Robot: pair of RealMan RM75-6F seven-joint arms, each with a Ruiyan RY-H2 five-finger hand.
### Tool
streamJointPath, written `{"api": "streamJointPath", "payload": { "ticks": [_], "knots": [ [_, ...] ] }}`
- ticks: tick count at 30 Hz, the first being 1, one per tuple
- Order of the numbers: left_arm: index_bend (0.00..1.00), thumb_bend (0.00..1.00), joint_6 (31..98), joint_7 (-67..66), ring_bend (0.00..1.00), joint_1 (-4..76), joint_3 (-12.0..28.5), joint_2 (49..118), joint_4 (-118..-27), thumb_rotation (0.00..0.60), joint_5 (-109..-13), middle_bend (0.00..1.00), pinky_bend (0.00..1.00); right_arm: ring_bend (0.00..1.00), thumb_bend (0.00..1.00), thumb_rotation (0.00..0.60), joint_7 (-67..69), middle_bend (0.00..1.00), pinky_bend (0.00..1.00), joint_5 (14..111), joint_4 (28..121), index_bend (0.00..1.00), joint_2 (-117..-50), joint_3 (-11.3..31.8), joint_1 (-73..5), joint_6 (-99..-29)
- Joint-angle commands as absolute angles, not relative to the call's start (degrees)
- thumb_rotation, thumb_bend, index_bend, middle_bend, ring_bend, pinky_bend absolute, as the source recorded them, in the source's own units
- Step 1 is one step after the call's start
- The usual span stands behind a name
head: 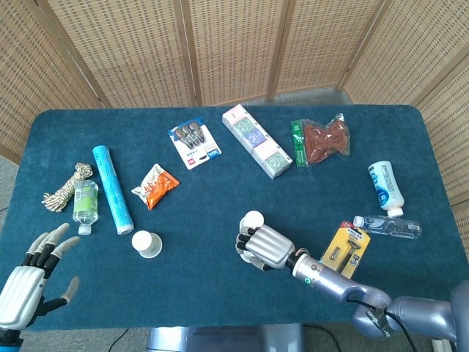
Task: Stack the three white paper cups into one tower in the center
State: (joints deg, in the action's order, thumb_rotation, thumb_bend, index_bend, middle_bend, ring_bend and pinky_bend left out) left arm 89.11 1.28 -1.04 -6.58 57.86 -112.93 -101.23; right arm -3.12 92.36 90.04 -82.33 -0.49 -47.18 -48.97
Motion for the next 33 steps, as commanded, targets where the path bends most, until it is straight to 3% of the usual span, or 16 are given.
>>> {"api": "streamJointPath", "payload": {
  "ticks": [1, 23, 33],
  "knots": [
    [0.14, 0.48, 89.0, 1.1, 0.0, -0.9, -6.6, 57.8, -113.1, 0.6, -101.3, 0.04, 0.0, 0.17, 0.51, 0.6, -3.1, 0.29, 0.49, 92.4, 90.2, 0.35, -82.2, -0.6, -47.1, -49.2],
    [0.15, 0.48, 89.4, 1.6, 0.0, -1.1, -6.8, 57.6, -112.9, 0.6, -101.6, 0.04, 0.0, 0.13, 0.51, 0.6, -4.5, 0.26, 0.46, 91.7, 90.7, 0.3, -82.7, -0.6, -47.0, -49.1],
    [0.15, 0.48, 89.8, 2.3, 0.0, -1.3, -6.9, 57.5, -112.4, 0.6, -101.8, 0.04, 0.0, 0.1, 0.51, 0.6, -5.7, 0.22, 0.39, 90.9, 91.0, 0.26, -83.0, -0.5, -46.8, -48.9]
  ]
}}
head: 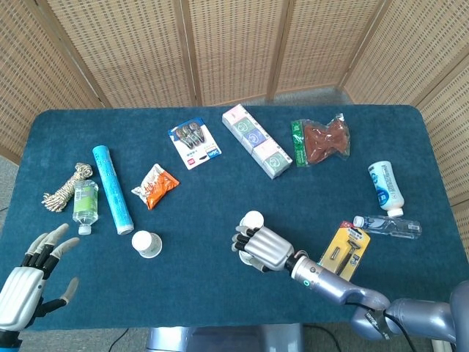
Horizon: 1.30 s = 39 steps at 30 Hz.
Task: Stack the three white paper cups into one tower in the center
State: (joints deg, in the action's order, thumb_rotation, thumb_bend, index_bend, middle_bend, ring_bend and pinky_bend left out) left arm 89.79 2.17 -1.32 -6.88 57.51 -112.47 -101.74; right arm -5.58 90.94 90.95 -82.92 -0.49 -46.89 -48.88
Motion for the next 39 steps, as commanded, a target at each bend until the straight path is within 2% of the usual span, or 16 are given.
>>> {"api": "streamJointPath", "payload": {
  "ticks": [1, 4, 10, 23, 39],
  "knots": [
    [0.15, 0.48, 89.8, 2.4, 0.0, -1.3, -6.9, 57.5, -112.4, 0.6, -101.8, 0.04, 0.0, 0.09, 0.51, 0.6, -5.8, 0.21, 0.37, 90.8, 91.0, 0.25, -83.0, -0.5, -46.8, -48.9],
    [0.15, 0.48, 89.9, 2.5, 0.0, -1.4, -7.0, 57.5, -112.3, 0.6, -101.9, 0.04, 0.0, 0.07, 0.51, 0.6, -6.1, 0.19, 0.32, 90.6, 91.1, 0.23, -82.9, -0.5, -46.7, -48.9],
    [0.16, 0.48, 89.9, 2.7, 0.0, -1.4, -7.0, 57.5, -112.1, 0.6, -101.9, 0.04, 0.0, 0.06, 0.51, 0.6, -7.0, 0.18, 0.27, 90.4, 91.3, 0.22, -82.6, -0.4, -46.6, -48.9],
    [0.16, 0.48, 89.5, 2.2, 0.0, -1.0, -7.0, 57.7, -112.5, 0.6, -102.5, 0.04, 0.0, 0.06, 0.51, 0.6, -7.8, 0.17, 0.27, 90.7, 92.6, 0.18, -81.4, -1.1, -45.9, -49.6],
    [0.16, 0.48, 89.5, 2.0, 0.0, -0.9, -7.1, 57.7, -112.6, 0.6, -103.0, 0.04, 0.0, 0.06, 0.51, 0.6, -8.7, 0.17, 0.27, 91.1, 94.8, 0.18, -79.8, -1.0, -45.2, -50.7]
  ]
}}
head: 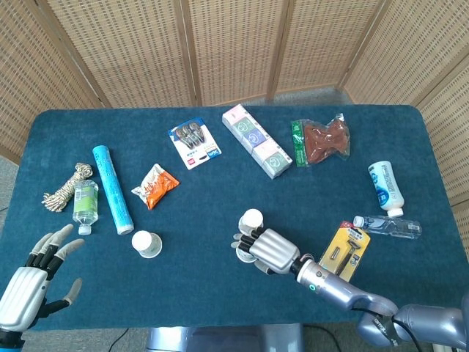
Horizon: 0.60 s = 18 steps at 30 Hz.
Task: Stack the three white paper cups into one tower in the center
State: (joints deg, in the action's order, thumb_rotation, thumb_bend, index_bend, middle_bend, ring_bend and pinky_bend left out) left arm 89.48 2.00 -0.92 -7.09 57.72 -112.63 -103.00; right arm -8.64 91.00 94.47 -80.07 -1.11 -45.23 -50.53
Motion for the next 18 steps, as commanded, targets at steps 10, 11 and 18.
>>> {"api": "streamJointPath", "payload": {
  "ticks": [10, 11, 18],
  "knots": [
    [0.16, 0.48, 89.4, 1.9, 0.0, -0.7, -7.1, 57.9, -112.6, 0.6, -103.5, 0.04, 0.0, 0.06, 0.51, 0.6, -9.8, 0.17, 0.25, 91.1, 97.0, 0.17, -77.6, -0.9, -44.7, -51.2],
    [0.16, 0.48, 89.3, 1.9, 0.0, -0.7, -7.2, 57.9, -112.6, 0.6, -103.5, 0.04, 0.0, 0.06, 0.51, 0.6, -9.9, 0.17, 0.26, 91.0, 97.2, 0.17, -77.4, -0.9, -44.6, -51.3],
    [0.16, 0.48, 89.0, 1.9, 0.0, -0.4, -7.2, 58.1, -112.6, 0.6, -103.8, 0.04, 0.0, 0.06, 0.51, 0.6, -10.9, 0.17, 0.26, 91.0, 99.2, 0.17, -75.4, -1.1, -43.6, -52.4]
  ]
}}
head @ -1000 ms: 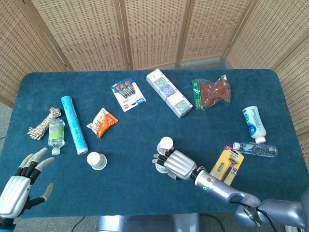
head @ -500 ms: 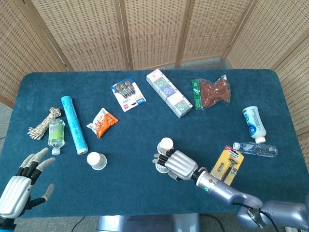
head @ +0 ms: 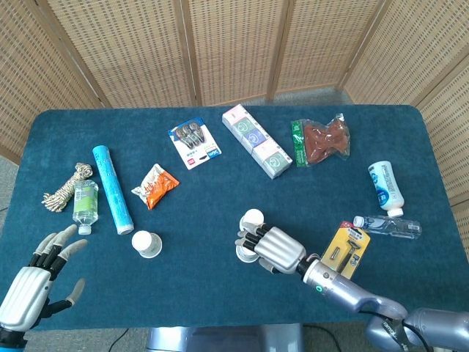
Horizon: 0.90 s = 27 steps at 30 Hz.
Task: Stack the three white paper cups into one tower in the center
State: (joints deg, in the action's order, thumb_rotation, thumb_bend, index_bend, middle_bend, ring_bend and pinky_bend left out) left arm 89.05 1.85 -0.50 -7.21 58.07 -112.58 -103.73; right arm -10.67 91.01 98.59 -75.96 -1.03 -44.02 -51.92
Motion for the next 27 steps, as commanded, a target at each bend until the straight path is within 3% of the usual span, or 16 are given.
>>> {"api": "streamJointPath", "payload": {
  "ticks": [1, 11, 27],
  "knots": [
    [0.16, 0.48, 89.0, 1.9, 0.0, -0.4, -7.2, 58.1, -112.6, 0.6, -103.8, 0.04, 0.0, 0.06, 0.51, 0.6, -11.0, 0.17, 0.26, 91.1, 99.4, 0.17, -75.0, -1.1, -43.4, -52.6],
    [0.13, 0.48, 84.6, -2.3, 0.0, 1.4, -7.4, 56.7, -114.8, 0.6, -102.7, 0.03, 0.0, 0.02, 0.5, 0.6, -10.3, 0.16, 0.22, 90.4, 102.3, 0.15, -70.5, -0.9, -40.1, -57.2],
    [0.01, 0.48, 71.8, -23.5, 0.0, 7.0, -4.4, 55.9, -120.6, 0.6, -92.1, 0.0, 0.0, 0.0, 0.48, 0.6, -5.3, 0.04, 0.0, 87.2, 102.1, 0.03, -65.9, 0.8, -32.4, -66.9]
  ]
}}
